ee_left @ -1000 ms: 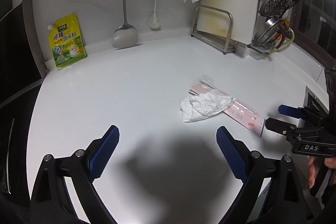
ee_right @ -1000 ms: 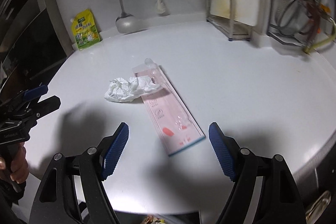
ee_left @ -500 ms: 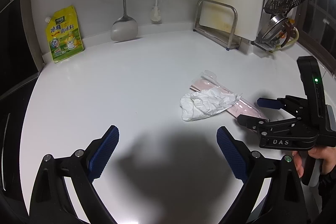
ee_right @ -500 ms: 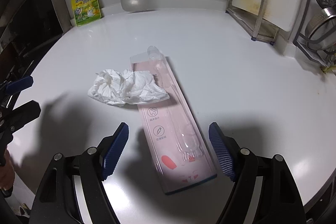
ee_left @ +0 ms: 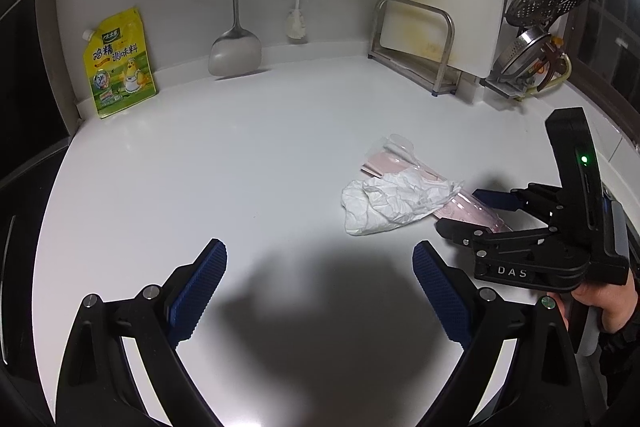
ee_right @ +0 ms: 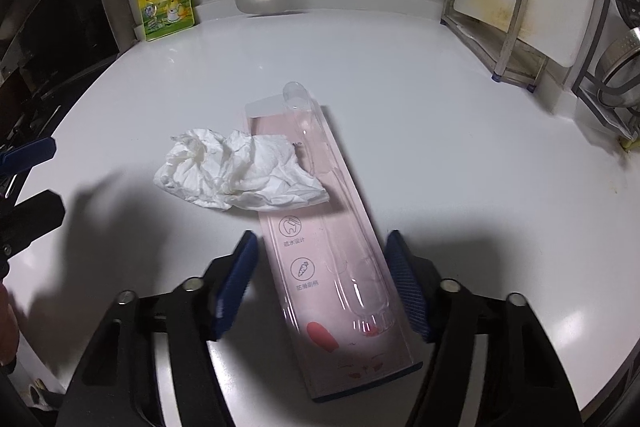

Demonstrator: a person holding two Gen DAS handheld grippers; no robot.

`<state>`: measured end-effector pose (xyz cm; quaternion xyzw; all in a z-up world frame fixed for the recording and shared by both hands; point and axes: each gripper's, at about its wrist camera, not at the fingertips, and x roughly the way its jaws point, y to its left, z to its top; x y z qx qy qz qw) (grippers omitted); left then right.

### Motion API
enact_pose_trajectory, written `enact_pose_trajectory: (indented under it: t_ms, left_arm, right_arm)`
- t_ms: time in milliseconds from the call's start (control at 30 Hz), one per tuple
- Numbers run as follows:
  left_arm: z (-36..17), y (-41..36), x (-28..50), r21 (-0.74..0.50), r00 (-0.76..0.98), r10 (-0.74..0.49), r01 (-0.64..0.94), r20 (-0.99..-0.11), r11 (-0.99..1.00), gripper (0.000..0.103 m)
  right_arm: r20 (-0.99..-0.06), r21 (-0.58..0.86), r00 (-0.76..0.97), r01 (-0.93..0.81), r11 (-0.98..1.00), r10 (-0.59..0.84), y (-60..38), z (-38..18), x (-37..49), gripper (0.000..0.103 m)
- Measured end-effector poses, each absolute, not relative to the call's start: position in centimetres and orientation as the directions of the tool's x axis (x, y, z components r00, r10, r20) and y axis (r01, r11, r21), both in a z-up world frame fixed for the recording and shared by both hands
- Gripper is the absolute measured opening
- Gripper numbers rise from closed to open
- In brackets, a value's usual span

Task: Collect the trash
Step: 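Grasp the pink toothbrush box with the right tool while the left tool grasps the white napkin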

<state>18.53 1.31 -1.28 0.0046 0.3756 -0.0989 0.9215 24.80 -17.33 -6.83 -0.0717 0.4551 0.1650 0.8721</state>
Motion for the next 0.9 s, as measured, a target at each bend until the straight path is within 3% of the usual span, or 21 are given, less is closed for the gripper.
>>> enact_pose_trajectory:
  t_ms: [567, 900]
  left_arm:
    - [-1.3, -1.2, 20.2, -0.082, 0.703, -0.196, 0.194, -0.684, 0.978, 0.092]
    - [-2.9, -3.6, 22.8, -0.100, 0.656, -0.172, 0.145, -0.735, 0.984, 0.092]
  right_arm:
    - [-0.729, 0.209, 0.630, -0.166, 0.964, 0.267, -23.9, -5.0, 23.7, 0.056]
    - [-0.677, 0.286, 0.690, -0.075, 0.955, 0.257, -28.6, -4.8, 22.1, 0.055]
